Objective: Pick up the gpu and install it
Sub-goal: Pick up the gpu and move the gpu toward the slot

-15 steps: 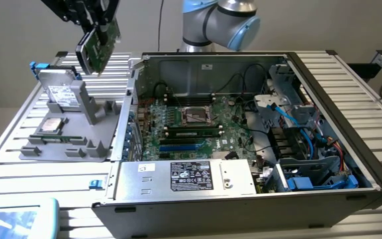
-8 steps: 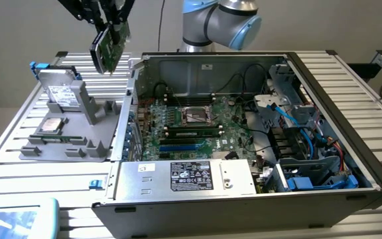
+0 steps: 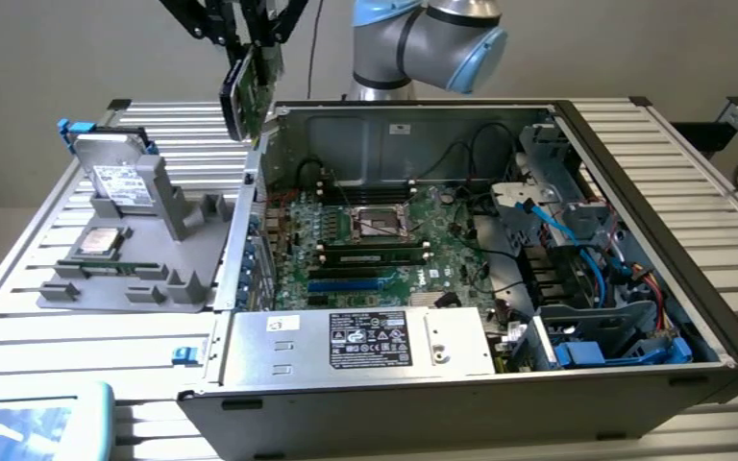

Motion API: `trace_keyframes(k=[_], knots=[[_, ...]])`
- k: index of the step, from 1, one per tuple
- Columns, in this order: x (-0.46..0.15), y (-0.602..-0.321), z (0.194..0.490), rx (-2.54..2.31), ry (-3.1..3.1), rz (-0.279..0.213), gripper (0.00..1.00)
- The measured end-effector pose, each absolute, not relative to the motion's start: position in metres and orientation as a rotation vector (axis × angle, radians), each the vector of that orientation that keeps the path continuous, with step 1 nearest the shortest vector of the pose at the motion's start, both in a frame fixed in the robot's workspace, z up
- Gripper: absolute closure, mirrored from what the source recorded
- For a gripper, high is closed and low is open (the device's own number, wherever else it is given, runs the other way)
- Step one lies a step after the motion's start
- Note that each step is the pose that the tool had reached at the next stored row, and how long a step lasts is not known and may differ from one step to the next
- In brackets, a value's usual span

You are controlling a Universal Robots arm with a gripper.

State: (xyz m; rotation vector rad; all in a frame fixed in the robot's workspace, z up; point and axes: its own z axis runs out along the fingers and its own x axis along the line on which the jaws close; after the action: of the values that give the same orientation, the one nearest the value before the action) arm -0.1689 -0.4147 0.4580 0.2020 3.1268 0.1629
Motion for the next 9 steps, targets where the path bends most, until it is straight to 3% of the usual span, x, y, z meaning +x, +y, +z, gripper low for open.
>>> trace_keyframes(k=[9], knots=[[-0.128,-0.415,0.458,0.202,3.127,0.164,0.73]])
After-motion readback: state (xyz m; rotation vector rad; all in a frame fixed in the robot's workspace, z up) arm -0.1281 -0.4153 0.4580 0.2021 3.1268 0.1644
